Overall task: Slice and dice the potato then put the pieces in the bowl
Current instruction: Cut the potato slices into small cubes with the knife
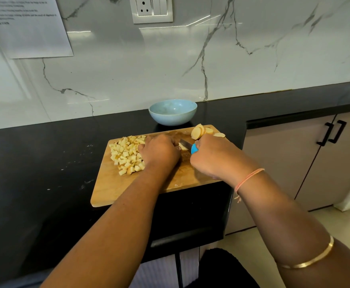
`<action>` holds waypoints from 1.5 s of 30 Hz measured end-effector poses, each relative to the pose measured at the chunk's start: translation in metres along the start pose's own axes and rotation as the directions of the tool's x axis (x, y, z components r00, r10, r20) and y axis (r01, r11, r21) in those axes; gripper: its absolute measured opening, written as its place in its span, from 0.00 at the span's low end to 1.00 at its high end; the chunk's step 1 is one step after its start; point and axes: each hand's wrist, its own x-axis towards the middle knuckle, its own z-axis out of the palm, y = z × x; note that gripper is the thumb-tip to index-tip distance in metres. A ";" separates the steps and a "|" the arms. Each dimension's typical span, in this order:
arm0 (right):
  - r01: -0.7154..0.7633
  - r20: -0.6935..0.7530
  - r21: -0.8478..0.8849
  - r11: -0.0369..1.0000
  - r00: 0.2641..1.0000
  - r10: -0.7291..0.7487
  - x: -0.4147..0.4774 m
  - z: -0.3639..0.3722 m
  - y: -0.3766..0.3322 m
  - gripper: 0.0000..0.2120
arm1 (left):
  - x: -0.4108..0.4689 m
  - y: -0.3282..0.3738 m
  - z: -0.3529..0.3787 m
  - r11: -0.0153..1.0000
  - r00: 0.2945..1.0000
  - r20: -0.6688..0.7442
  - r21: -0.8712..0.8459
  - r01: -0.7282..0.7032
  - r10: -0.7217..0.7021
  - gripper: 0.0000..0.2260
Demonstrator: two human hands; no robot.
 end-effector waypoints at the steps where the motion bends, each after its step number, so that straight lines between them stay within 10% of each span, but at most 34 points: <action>1: 0.010 0.006 -0.013 1.000 1.000 -0.010 -0.004 -0.001 -0.001 0.15 | 0.000 0.000 0.000 1.000 1.000 -0.002 0.000 0.001 -0.001 0.06; 10: -0.017 0.028 0.072 0.997 0.999 0.015 -0.034 -0.015 0.022 0.15 | -0.006 0.001 0.001 0.998 0.997 -0.046 0.033 -0.060 0.061 0.05; 16: -0.007 -0.081 0.165 0.986 0.996 0.020 -0.027 -0.017 0.032 0.16 | -0.003 0.015 0.008 0.993 0.995 -0.036 0.072 -0.093 0.095 0.23; 45: -0.002 -0.036 -0.047 0.999 0.999 0.000 -0.005 0.013 0.009 0.16 | 0.013 0.004 0.008 0.943 0.999 -0.012 -0.331 -0.034 0.032 0.13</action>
